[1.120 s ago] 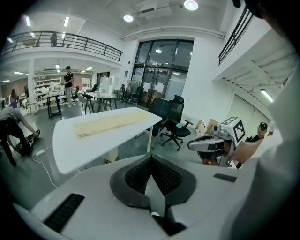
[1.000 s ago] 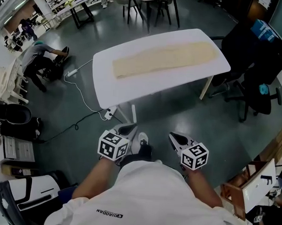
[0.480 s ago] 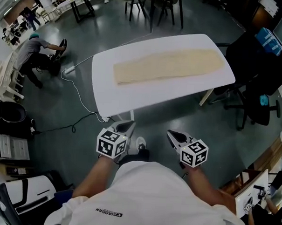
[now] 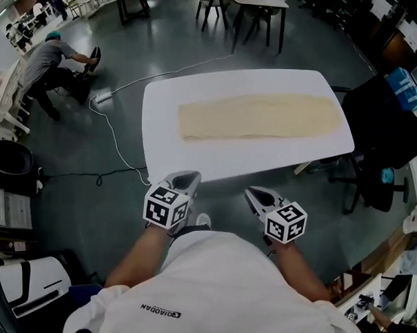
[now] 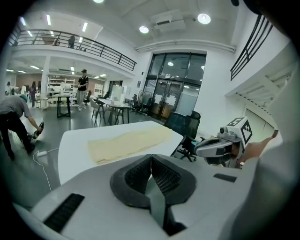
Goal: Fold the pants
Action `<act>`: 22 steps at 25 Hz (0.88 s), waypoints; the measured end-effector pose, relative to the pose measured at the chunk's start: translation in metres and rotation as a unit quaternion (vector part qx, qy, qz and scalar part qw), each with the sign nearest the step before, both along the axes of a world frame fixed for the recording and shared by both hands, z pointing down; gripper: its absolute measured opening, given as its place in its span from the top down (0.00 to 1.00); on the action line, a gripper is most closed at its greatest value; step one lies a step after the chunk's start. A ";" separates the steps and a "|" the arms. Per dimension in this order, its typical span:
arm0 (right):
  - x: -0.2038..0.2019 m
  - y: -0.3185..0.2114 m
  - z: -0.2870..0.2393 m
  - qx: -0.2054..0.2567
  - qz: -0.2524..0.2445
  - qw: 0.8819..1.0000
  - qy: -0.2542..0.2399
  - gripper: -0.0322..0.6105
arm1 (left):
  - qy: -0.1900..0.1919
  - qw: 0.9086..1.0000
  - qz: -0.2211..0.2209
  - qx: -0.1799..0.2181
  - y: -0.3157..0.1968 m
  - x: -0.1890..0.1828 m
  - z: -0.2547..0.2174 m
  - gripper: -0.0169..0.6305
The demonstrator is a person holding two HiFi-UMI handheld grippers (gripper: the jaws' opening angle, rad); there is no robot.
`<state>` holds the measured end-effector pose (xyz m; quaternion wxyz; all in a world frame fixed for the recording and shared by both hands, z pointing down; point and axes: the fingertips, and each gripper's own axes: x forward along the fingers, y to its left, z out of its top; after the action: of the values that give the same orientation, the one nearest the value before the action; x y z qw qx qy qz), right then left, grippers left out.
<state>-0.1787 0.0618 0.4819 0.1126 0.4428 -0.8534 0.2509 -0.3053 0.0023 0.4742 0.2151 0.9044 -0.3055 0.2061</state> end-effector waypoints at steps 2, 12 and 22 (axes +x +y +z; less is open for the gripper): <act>-0.010 -0.019 -0.001 0.001 -0.008 1.000 0.011 0.92 | 0.003 1.000 -0.007 0.002 -0.018 -0.011 0.000 0.93; -0.058 -0.106 0.000 -0.001 -0.039 0.999 0.025 0.92 | -0.001 1.000 -0.019 0.009 -0.086 -0.052 0.012 0.93; -0.115 -0.157 0.033 -0.043 -0.115 0.990 0.071 0.92 | -0.013 0.995 -0.088 -0.037 -0.096 -0.102 0.055 0.93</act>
<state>-0.2940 -0.0953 0.5148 0.2200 0.3531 -0.8768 0.2410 -0.4070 -0.0934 0.5289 0.2616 0.8629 -0.3787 0.2088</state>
